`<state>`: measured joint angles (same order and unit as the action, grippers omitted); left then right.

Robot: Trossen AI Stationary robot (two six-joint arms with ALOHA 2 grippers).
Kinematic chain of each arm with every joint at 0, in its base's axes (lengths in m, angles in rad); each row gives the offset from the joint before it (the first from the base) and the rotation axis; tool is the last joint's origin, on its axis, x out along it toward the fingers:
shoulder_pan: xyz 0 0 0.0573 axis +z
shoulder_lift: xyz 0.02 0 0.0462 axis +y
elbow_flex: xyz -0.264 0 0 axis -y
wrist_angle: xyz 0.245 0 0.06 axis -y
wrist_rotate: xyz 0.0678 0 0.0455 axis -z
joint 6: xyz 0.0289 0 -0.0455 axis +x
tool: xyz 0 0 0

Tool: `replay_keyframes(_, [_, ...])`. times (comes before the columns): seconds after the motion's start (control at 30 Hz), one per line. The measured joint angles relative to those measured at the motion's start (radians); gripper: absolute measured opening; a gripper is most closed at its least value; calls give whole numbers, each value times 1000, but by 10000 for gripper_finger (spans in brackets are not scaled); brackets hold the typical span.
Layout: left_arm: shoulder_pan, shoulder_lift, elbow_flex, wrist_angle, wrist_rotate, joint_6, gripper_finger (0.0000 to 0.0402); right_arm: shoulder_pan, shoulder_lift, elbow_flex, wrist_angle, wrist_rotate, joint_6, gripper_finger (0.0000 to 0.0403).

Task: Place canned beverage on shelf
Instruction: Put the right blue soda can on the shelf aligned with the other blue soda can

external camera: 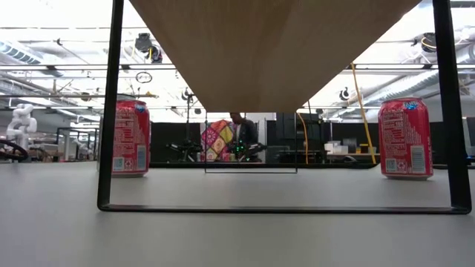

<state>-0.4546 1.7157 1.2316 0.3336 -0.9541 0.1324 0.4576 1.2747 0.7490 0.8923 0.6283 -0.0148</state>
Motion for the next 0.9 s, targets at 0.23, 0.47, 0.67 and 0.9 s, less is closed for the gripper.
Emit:
replay_keyframes(0.23, [-7,0,0,8,-30,20,237,0,0,0,5,3,-2,196])
replay_keyframes(0.47, [3,0,0,-2,36,28,249,0,-2,0,4,10,-29,182])
replay_keyframes(0.67, [-12,-2,0,14,112,31,316,1,-19,0,-24,-24,-57,196])
replay_keyframes(0.9, [-42,-41,0,24,192,31,370,1,-56,0,-85,-108,-117,184])
